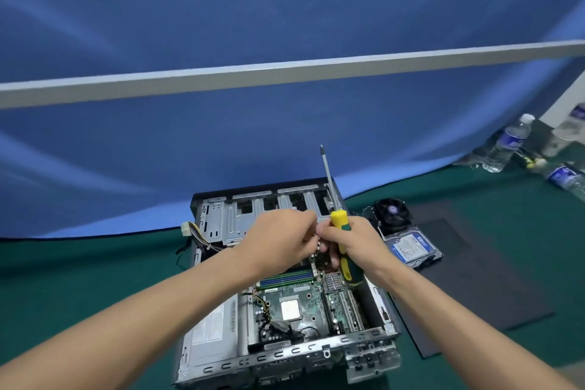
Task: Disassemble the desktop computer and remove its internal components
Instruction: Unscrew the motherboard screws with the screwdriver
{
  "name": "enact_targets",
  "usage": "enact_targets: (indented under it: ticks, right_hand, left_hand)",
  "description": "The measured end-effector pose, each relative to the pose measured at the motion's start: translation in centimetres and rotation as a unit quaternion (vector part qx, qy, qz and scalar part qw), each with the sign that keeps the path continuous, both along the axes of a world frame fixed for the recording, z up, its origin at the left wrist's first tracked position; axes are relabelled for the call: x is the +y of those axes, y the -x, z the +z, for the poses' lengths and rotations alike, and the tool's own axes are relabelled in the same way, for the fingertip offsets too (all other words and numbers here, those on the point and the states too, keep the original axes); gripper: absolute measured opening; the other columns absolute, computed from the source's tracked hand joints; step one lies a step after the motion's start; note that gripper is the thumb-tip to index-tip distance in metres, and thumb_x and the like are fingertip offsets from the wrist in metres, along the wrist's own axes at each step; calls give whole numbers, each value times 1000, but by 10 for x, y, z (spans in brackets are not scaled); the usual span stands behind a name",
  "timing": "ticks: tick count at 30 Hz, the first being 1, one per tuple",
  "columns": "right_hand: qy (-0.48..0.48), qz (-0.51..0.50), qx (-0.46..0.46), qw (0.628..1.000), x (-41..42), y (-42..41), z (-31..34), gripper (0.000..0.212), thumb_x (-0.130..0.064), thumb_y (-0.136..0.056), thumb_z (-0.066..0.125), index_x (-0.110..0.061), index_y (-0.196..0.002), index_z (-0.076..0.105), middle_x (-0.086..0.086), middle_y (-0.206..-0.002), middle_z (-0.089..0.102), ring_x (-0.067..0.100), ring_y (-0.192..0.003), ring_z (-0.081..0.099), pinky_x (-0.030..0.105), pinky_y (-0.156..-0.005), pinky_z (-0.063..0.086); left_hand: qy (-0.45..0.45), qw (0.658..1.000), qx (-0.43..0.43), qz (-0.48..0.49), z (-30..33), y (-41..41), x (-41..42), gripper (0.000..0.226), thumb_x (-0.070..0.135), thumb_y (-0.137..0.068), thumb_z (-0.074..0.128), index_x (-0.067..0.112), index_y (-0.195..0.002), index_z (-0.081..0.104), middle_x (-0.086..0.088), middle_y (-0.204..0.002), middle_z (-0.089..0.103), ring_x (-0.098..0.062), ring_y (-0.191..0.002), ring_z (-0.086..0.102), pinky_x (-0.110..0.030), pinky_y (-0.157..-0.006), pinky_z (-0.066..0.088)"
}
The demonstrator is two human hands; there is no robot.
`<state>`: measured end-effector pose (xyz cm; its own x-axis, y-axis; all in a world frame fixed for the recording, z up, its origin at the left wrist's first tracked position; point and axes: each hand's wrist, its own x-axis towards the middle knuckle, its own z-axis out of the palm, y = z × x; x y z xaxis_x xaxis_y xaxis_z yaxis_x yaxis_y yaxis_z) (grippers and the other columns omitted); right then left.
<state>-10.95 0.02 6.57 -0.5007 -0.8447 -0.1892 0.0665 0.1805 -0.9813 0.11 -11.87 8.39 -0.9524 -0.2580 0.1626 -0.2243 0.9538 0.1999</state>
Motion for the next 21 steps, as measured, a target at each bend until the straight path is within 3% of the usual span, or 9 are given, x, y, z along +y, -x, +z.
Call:
enact_targets:
  ticks: [3,7,10,15,18,21]
  right_hand:
    - [-10,14,-39,999,17,22,-7,23,-11,-90,61,-13,-66,59,4,-57,61,14,-37,46,22,-42,42]
    - [-28,36,-95,994,47,57,-23,18,-7,-89,61,-8,-71,58,5,-56,58,13,-36,45,22,-41,41]
    - [-47,30,-97,994,67,86,-42,16,-7,-87,63,-8,-72,60,3,-55,58,14,-37,45,23,-40,40]
    - [-112,-95,-105,984,89,128,-99,15,-5,-85,65,-9,-70,62,4,-52,53,15,-38,44,20,-39,37]
    - [-163,-117,-79,976,100,144,-141,27,-4,-85,63,-13,-61,56,4,-49,52,19,-43,44,27,-48,37]
    - [-217,-108,-47,969,99,150,-175,24,-6,-86,61,-13,-63,57,5,-53,56,20,-46,49,34,-55,41]
  left_hand:
    - [49,999,-21,5,-1,17,22,23,40,-95,43,19,-93,53,0,-95,66,-25,-89,60,-34,-65,39]
    - [47,997,-58,13,-10,47,58,23,38,-96,43,18,-92,53,-1,-93,66,-26,-87,60,-34,-63,38]
    - [8,995,-87,56,-27,72,81,17,35,-94,45,20,-93,52,2,-92,66,-25,-85,60,-34,-64,42]
    - [-73,976,-165,121,-69,95,98,15,30,-93,47,19,-99,55,1,-98,66,-21,-87,60,-33,-71,49]
    - [-95,965,-200,137,-89,101,98,20,37,-96,46,19,-101,54,1,-95,65,-17,-80,58,-30,-65,42]
    - [-117,957,-220,147,-101,108,98,15,36,-99,41,23,-93,43,4,-85,59,-16,-71,51,-29,-61,35]
